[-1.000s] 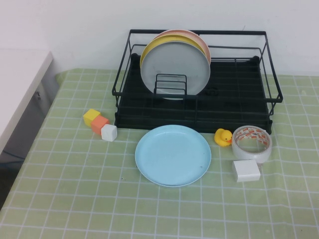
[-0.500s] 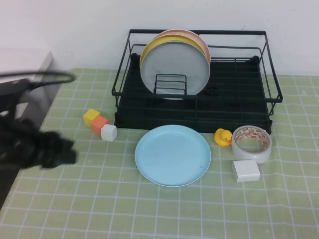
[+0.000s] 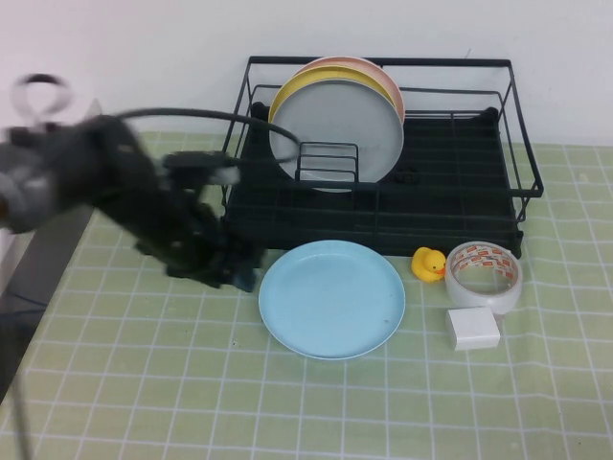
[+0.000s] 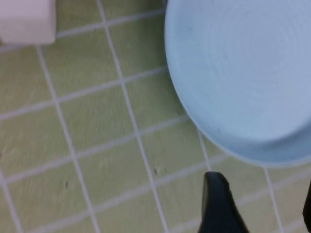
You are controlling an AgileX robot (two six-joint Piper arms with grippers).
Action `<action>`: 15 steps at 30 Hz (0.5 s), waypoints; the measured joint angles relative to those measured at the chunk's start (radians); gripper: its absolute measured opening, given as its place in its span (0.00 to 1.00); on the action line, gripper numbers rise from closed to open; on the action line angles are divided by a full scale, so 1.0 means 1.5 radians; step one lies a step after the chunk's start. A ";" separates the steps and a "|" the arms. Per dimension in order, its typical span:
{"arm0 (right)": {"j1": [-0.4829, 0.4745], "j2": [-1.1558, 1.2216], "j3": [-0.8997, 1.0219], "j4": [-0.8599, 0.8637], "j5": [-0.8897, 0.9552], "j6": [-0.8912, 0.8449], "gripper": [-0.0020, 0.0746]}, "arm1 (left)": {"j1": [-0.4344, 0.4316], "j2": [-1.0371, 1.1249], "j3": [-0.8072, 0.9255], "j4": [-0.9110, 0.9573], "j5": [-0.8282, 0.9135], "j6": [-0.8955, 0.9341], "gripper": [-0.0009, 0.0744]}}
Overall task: Place plate on rack
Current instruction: Pick up the plate from the table
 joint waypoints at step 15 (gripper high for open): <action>0.000 0.000 0.000 0.000 0.003 -0.001 0.02 | -0.027 0.252 -0.191 0.040 -0.022 -0.081 0.47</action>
